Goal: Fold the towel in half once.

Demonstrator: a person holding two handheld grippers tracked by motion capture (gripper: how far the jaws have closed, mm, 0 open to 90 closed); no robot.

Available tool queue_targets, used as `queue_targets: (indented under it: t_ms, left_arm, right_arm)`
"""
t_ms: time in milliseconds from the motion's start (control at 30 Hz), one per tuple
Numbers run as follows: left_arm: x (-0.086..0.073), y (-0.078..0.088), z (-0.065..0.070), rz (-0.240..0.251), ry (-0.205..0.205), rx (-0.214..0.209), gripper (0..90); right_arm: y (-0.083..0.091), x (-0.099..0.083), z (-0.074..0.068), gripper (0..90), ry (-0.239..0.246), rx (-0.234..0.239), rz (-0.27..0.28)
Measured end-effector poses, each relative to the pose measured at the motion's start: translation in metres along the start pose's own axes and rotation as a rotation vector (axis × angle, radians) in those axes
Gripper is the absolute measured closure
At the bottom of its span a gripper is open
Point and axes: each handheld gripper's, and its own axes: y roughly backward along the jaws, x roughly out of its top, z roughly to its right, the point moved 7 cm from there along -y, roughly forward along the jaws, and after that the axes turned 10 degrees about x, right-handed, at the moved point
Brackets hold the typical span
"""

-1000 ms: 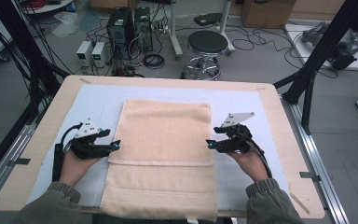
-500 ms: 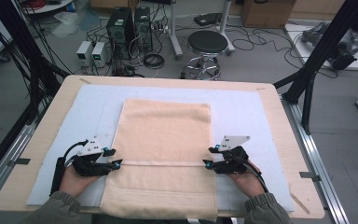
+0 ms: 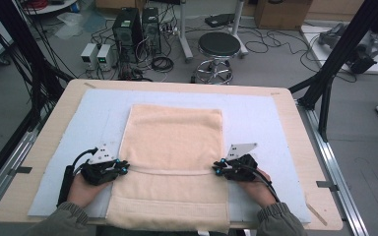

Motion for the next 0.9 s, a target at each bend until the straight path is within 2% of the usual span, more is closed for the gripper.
queue_targets:
  t_ms: [133, 267, 467, 533, 633, 767, 900]
  left_arm:
    - [0.001, 0.000, -0.002, 0.005, 0.024, -0.007, 83.1]
    - [0.005, 0.002, -0.003, 0.019, 0.023, 0.008, 84.1]
    - [0.017, 0.014, -0.009, 0.085, 0.069, 0.011, 84.3]
    - [0.022, 0.019, -0.010, 0.104, 0.066, 0.025, 84.5]
    - [0.028, 0.027, -0.009, 0.130, 0.058, 0.026, 84.6]
    - [0.030, 0.042, -0.004, 0.149, 0.055, 0.016, 84.8]
    - [0.029, 0.073, 0.020, 0.161, 0.004, -0.012, 85.0]
  right_arm:
    - [0.003, 0.003, 0.001, 82.4, 0.002, 0.007, 0.015]
    - [0.004, 0.004, 0.001, 83.1, 0.002, 0.006, 0.014]
    - [0.017, 0.013, 0.002, 83.6, -0.003, 0.005, 0.070]
    - [0.020, 0.017, 0.001, 83.6, 0.010, 0.002, 0.071]
    - [0.024, 0.022, -0.003, 83.6, 0.022, 0.005, 0.072]
    - [0.038, 0.031, -0.015, 83.6, 0.038, 0.024, 0.092]
    - [0.061, 0.039, -0.042, 83.6, 0.083, 0.035, 0.090]
